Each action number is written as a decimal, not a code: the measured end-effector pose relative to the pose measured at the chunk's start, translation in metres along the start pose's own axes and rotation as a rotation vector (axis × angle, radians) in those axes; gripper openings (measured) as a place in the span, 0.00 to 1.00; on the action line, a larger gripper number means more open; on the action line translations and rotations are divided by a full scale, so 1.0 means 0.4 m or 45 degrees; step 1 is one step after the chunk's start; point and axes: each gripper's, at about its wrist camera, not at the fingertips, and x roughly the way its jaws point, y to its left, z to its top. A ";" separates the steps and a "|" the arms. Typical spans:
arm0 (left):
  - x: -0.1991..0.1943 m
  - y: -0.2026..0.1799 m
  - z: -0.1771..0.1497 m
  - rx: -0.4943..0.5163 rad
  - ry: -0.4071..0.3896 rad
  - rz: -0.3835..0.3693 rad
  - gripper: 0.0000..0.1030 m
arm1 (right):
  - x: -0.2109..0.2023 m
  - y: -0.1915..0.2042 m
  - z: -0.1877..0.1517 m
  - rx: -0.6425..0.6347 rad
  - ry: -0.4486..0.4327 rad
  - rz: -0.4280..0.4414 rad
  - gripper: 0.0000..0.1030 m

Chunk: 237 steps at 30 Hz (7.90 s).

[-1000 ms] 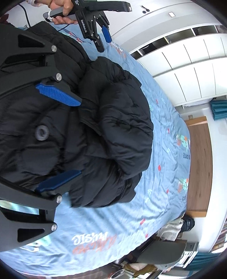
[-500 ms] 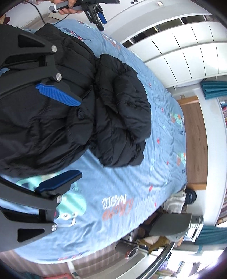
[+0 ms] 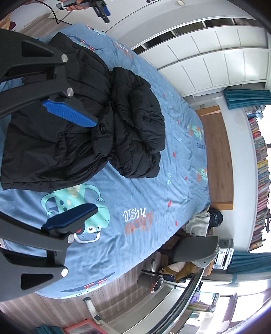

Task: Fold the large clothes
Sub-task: 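Withdraw both grippers and move them beside the folded coat, then lower both grippers onto the long side edge of the coat, then close both grippers on the coat's side edge, then lift the side edge with both grippers and fold it over the coat, then lower the folded edge onto the coat and open both grippers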

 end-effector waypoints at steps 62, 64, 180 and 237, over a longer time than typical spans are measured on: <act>0.323 0.039 -0.369 -0.664 0.635 -0.767 0.81 | 0.419 -0.144 -0.430 0.513 0.515 0.358 0.90; 0.329 0.040 -0.367 -0.670 0.644 -0.771 0.81 | 0.426 -0.142 -0.437 0.504 0.532 0.378 0.91; 0.134 -0.031 -0.126 -0.565 0.207 -1.107 0.09 | 0.298 -0.034 -0.240 0.500 0.184 0.554 0.12; 1.129 -0.247 0.619 -0.781 0.370 -0.866 0.18 | 1.307 -0.264 0.451 1.239 0.203 0.342 0.24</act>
